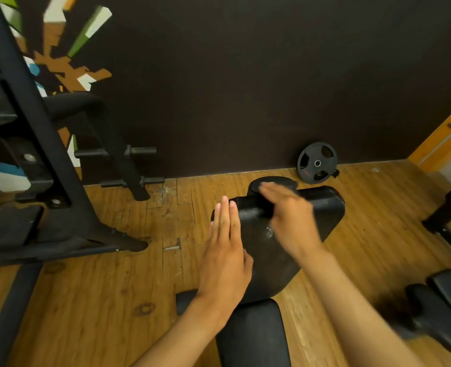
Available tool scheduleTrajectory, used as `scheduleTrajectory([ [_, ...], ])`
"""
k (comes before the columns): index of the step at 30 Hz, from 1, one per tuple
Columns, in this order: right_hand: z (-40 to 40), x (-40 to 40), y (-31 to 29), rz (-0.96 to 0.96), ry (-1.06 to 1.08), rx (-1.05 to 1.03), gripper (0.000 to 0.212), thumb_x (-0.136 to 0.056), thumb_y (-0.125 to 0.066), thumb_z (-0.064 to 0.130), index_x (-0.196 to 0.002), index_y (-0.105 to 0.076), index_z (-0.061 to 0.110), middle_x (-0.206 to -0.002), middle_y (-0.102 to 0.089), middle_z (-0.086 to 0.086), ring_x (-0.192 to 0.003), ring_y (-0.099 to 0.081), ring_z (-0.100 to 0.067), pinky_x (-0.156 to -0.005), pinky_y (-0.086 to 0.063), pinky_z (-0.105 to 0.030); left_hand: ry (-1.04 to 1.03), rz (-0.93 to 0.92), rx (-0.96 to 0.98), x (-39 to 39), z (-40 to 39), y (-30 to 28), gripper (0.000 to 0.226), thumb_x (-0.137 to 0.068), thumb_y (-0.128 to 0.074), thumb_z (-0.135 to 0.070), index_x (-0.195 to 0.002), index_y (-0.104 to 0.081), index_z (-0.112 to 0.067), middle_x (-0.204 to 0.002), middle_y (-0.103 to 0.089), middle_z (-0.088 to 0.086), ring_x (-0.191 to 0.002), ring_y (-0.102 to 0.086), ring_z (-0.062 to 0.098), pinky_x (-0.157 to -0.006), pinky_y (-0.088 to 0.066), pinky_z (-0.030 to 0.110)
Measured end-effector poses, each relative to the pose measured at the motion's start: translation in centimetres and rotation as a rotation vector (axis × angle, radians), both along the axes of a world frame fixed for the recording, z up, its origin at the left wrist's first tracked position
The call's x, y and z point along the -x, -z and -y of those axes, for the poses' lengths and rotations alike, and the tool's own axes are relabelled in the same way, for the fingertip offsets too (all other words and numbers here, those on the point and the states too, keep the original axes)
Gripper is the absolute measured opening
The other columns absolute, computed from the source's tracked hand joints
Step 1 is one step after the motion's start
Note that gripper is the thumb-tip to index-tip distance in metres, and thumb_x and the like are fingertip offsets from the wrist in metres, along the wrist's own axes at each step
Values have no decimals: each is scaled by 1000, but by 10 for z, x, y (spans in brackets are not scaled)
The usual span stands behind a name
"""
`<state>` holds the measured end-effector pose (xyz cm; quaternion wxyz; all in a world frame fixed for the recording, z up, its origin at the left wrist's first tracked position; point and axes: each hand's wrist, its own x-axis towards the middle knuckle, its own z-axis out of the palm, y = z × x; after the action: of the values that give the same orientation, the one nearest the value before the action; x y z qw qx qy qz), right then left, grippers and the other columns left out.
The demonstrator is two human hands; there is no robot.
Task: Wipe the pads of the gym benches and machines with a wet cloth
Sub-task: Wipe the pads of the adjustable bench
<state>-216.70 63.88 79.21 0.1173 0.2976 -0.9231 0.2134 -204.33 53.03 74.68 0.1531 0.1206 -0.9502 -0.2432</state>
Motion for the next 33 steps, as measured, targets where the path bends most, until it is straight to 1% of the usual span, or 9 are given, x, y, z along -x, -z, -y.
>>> scheduleTrajectory([
  [4,10,-12,2,-17,-174,-24,68,-83,-60,-16,-143,-58,16,-150,-54,1,-139,-49,-14,-116,-35,-28,14,3,6,-1,2,2,103,-98,-60,-17,-159,23,-14,-166,34,1,-154,28,15,-128,-1,35],
  [8,-55,25,2,10,105,-21,76,-78,-55,-23,-143,-59,17,-154,-49,1,-142,-47,-18,-120,-33,-31,13,-6,14,-1,3,3,97,-100,-56,-18,-161,18,-14,-167,30,2,-155,23,15,-129,-16,37],
  [10,-47,20,4,16,149,3,73,-81,-55,-22,-143,-59,15,-153,-49,2,-144,-45,-19,-122,-30,-35,-3,-6,-5,0,0,3,97,-99,-57,-19,-161,17,-15,-168,30,2,-155,23,15,-128,-17,37],
  [13,3,-12,9,-35,-5,21,64,-82,-61,-19,-140,-61,10,-150,-54,-4,-144,-45,-20,-120,-37,-44,-24,6,4,1,-2,1,98,-100,-58,-19,-161,19,-15,-167,32,3,-154,26,16,-130,-7,37],
  [16,16,-24,16,-58,-150,4,69,-82,-64,-18,-143,-58,13,-151,-53,-3,-144,-45,-18,-117,-41,-38,-18,14,19,1,1,2,99,-100,-58,-18,-161,19,-15,-166,33,1,-154,27,15,-127,2,35],
  [19,-27,9,12,-38,-45,18,78,-79,-58,-20,-146,-56,21,-152,-51,3,-142,-45,-14,-120,-34,-31,-10,-5,36,0,3,4,94,-101,-54,-19,-161,18,-16,-167,31,0,-154,24,13,-127,0,33],
  [23,-67,42,8,-33,136,71,65,-82,-55,-22,-135,-66,13,-143,-60,-3,-135,-54,-23,-117,-34,-29,-40,-17,35,0,-3,2,93,-100,-52,-19,-162,17,-16,-167,30,0,-155,23,14,-126,3,32],
  [29,4,-3,16,-27,-289,67,66,-81,-63,-19,-139,-61,11,-145,-58,-5,-136,-53,-20,-116,-42,-40,-60,-5,22,3,-4,3,99,-98,-59,-16,-162,17,-17,-167,31,-3,-153,28,11,-125,7,31],
  [33,-28,21,10,-24,-317,36,71,-86,-61,-13,-147,-51,20,-150,-53,-2,-140,-48,-16,-117,-41,-44,-26,-12,52,1,4,5,98,-98,-59,-16,-162,15,-19,-168,28,-4,-154,24,10,-124,5,29],
])
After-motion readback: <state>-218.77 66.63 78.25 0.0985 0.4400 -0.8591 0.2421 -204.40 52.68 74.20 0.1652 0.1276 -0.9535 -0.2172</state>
